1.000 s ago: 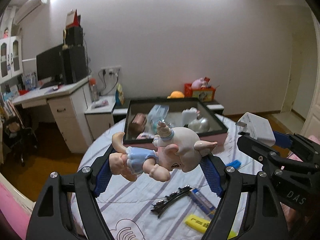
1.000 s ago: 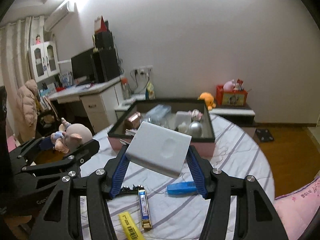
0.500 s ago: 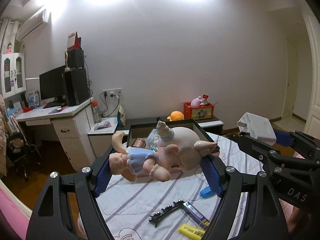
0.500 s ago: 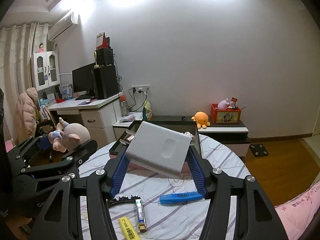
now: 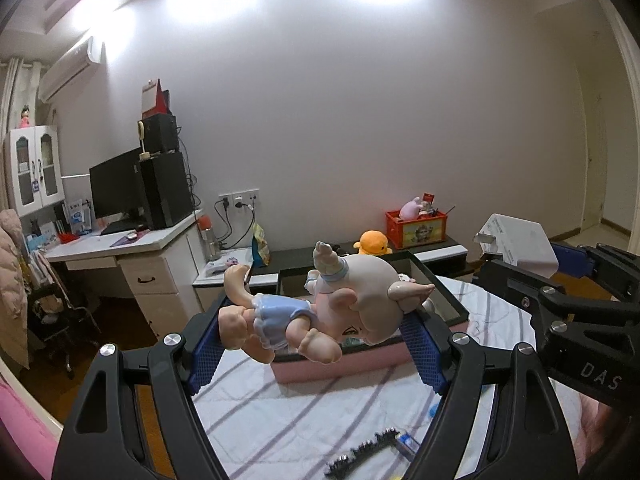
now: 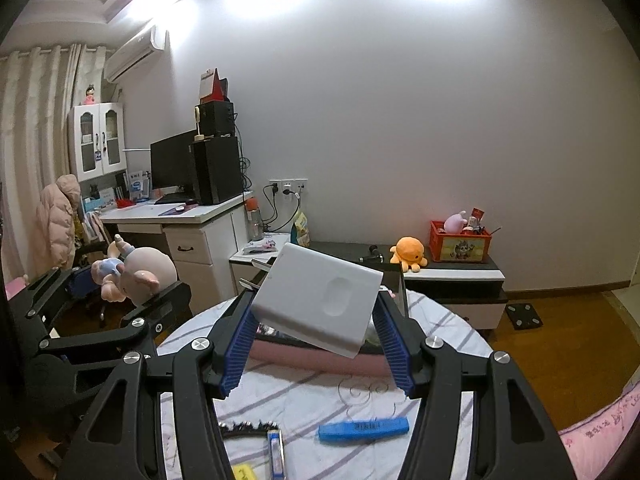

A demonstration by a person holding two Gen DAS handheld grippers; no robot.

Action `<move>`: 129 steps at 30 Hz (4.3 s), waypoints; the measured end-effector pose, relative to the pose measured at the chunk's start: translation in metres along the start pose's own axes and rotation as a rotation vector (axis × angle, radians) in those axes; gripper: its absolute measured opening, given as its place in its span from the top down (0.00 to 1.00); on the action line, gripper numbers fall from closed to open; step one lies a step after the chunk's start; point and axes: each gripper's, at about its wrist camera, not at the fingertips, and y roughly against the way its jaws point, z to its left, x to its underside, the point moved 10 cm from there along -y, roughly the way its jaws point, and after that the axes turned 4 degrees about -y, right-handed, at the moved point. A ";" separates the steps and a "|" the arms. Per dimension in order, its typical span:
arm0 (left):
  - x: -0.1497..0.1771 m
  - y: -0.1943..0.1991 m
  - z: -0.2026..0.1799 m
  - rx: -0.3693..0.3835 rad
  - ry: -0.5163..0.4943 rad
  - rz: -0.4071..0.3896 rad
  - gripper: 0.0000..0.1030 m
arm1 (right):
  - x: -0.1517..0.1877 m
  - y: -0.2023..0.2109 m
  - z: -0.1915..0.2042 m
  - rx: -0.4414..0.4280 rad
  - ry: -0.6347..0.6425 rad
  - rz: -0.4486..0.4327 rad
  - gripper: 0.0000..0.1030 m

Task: Organize rigid objects
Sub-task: 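Lower pig doll with left tool while right tool lowers adapter into box, then withdraw both tools from the box back over the bed, then grasp black hair clip with left tool while right tool grasps blue marker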

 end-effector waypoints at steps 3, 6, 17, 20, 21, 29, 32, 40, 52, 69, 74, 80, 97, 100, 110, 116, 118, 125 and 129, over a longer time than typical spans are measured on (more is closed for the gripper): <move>-0.006 -0.020 0.001 0.003 -0.008 0.003 0.23 | -0.006 -0.015 -0.004 0.003 0.010 0.003 0.42; -0.009 -0.048 -0.001 0.020 -0.012 0.023 0.23 | -0.012 -0.035 -0.007 0.012 0.024 0.015 0.42; 0.012 -0.185 -0.002 0.073 -0.009 0.214 0.23 | -0.001 -0.153 -0.033 0.030 0.041 0.179 0.42; 0.030 -0.216 -0.004 0.082 -0.012 0.280 0.23 | 0.013 -0.186 -0.040 0.034 0.040 0.239 0.42; 0.038 -0.224 -0.003 0.082 -0.012 0.302 0.23 | 0.017 -0.193 -0.041 0.033 0.040 0.259 0.42; 0.073 -0.257 0.004 0.065 -0.012 0.395 0.23 | 0.052 -0.233 -0.041 0.026 0.084 0.367 0.42; 0.077 -0.260 0.008 0.063 -0.004 0.401 0.22 | 0.060 -0.240 -0.041 0.031 0.105 0.389 0.42; 0.081 -0.260 0.018 0.031 0.023 0.399 0.12 | 0.069 -0.248 -0.047 0.083 0.106 0.405 0.27; 0.041 -0.191 0.026 0.033 0.064 0.270 0.00 | 0.030 -0.190 -0.041 0.065 0.066 0.307 0.19; 0.016 0.014 0.012 0.009 0.060 -0.012 0.00 | 0.021 -0.005 -0.001 -0.015 0.010 0.066 0.17; 0.023 0.057 0.007 0.002 0.066 -0.056 0.00 | 0.028 0.037 0.007 0.014 0.049 -0.016 0.17; 0.028 0.088 0.000 -0.017 0.062 -0.108 0.00 | 0.036 0.072 0.008 0.009 0.034 -0.083 0.17; 0.057 0.083 -0.019 0.013 0.050 -0.008 0.00 | 0.069 0.082 -0.002 0.023 0.020 -0.009 0.17; 0.073 0.069 -0.026 0.065 0.075 0.060 0.00 | 0.078 0.078 -0.007 0.032 0.015 0.016 0.17; 0.139 0.020 -0.035 0.119 0.089 0.264 0.00 | 0.132 0.030 -0.033 0.070 -0.034 0.203 0.17; 0.178 -0.015 -0.027 0.120 0.090 0.397 0.00 | 0.162 0.002 -0.049 0.094 -0.064 0.306 0.17; 0.187 -0.025 -0.024 0.113 0.089 0.424 0.00 | 0.169 -0.006 -0.056 0.105 -0.078 0.328 0.17; 0.201 -0.060 -0.028 0.125 0.052 0.489 0.00 | 0.181 -0.033 -0.075 0.137 -0.120 0.402 0.17; 0.205 -0.072 -0.033 0.148 0.047 0.524 0.00 | 0.186 -0.048 -0.079 0.142 -0.136 0.450 0.17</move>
